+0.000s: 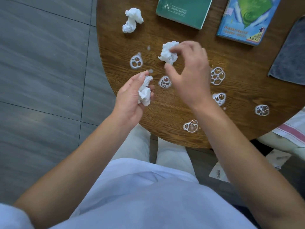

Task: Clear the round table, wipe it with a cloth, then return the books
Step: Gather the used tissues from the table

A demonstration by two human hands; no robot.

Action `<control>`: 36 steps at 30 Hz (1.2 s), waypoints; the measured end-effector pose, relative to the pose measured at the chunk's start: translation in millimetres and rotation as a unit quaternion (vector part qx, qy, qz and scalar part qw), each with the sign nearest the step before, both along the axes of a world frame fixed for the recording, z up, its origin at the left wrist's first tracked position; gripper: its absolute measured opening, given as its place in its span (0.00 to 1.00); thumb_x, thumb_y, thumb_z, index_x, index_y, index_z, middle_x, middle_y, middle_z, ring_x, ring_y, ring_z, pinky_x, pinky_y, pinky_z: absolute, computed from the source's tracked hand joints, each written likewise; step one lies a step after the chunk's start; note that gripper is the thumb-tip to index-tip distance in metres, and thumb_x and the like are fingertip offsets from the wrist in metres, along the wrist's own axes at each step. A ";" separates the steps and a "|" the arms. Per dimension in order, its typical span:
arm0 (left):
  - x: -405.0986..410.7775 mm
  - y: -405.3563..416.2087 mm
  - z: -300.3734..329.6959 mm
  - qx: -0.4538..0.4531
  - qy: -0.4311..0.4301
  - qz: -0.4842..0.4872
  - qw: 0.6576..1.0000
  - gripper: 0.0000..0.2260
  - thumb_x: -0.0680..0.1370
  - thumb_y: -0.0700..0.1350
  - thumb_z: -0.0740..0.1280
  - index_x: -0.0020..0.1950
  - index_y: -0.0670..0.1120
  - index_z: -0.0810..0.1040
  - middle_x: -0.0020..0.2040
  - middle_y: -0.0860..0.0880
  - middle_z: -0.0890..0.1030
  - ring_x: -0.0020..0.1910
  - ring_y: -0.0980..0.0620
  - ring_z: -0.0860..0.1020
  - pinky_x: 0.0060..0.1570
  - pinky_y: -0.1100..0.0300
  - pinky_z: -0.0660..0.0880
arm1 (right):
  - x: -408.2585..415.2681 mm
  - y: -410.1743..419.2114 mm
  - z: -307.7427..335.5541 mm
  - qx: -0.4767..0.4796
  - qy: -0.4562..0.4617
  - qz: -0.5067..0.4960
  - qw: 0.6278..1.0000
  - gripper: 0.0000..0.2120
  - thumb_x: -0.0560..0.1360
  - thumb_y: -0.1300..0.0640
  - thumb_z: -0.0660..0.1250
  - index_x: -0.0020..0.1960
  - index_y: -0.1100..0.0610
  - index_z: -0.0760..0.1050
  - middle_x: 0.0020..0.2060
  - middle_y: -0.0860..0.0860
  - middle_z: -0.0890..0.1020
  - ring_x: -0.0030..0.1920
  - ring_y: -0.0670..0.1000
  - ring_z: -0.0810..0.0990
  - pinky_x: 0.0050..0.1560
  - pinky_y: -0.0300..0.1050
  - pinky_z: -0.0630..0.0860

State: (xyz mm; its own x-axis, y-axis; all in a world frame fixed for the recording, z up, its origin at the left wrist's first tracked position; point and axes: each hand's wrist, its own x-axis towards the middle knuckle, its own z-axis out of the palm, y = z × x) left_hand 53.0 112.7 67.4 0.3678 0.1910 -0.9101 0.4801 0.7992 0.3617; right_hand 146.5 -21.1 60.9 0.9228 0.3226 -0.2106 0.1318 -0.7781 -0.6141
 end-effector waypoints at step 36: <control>11.7 52.6 -12.5 0.006 0.032 -0.030 0.999 0.08 0.82 0.46 0.70 0.59 0.45 0.83 0.56 0.43 0.83 0.48 0.49 0.81 0.41 0.58 0.80 | 49.9 38.0 -69.4 -0.219 0.079 0.003 0.973 0.11 0.80 0.53 0.67 0.61 0.48 0.80 0.54 0.48 0.83 0.54 0.52 0.81 0.51 0.45 0.70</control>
